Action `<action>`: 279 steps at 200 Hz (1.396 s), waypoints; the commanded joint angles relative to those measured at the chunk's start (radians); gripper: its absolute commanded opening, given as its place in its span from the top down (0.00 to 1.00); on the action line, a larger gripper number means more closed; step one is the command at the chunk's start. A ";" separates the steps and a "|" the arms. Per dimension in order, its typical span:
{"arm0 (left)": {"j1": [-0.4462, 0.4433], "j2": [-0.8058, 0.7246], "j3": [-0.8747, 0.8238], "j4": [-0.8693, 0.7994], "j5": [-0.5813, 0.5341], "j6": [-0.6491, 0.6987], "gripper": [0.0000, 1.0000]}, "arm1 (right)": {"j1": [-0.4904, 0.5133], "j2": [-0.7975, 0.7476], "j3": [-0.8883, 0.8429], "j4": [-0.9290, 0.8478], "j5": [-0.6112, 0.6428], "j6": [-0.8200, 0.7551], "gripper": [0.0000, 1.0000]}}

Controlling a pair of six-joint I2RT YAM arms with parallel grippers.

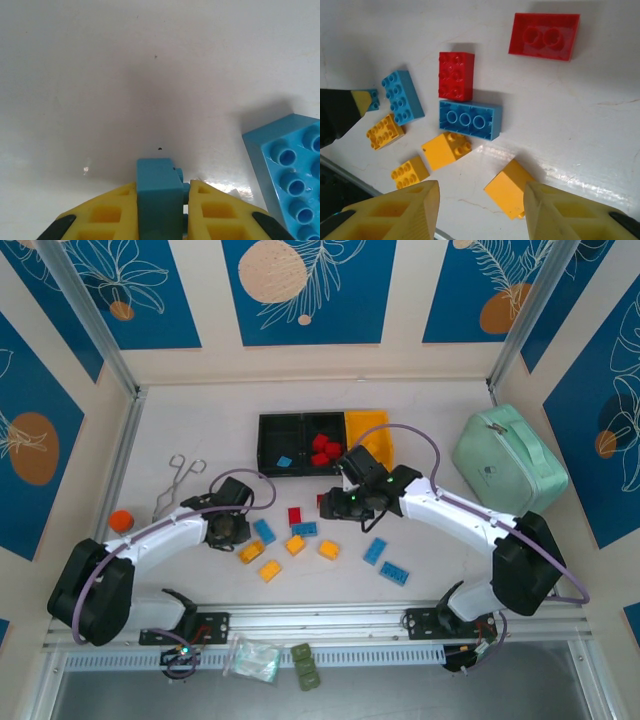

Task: Sort the legos into containers by color
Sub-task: Pick up the lego from the bottom-left of the table, then place the lego in the container.

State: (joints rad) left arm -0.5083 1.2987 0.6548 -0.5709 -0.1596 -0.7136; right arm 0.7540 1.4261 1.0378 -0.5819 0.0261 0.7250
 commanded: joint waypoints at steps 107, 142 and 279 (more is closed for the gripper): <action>0.013 0.095 0.320 -0.103 0.044 0.125 0.86 | 0.035 -0.119 -0.071 0.038 -0.049 -0.016 0.52; 0.013 0.210 0.485 -0.120 0.065 0.167 0.87 | 0.028 -0.133 -0.089 0.041 -0.043 -0.006 0.52; 0.033 0.682 1.008 -0.227 -0.059 0.308 0.87 | 0.018 -0.216 -0.169 0.036 -0.014 0.048 0.52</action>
State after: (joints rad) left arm -0.4999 1.9244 1.5894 -0.7452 -0.1688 -0.4381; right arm 0.7757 1.2343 0.8864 -0.5385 0.0032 0.7567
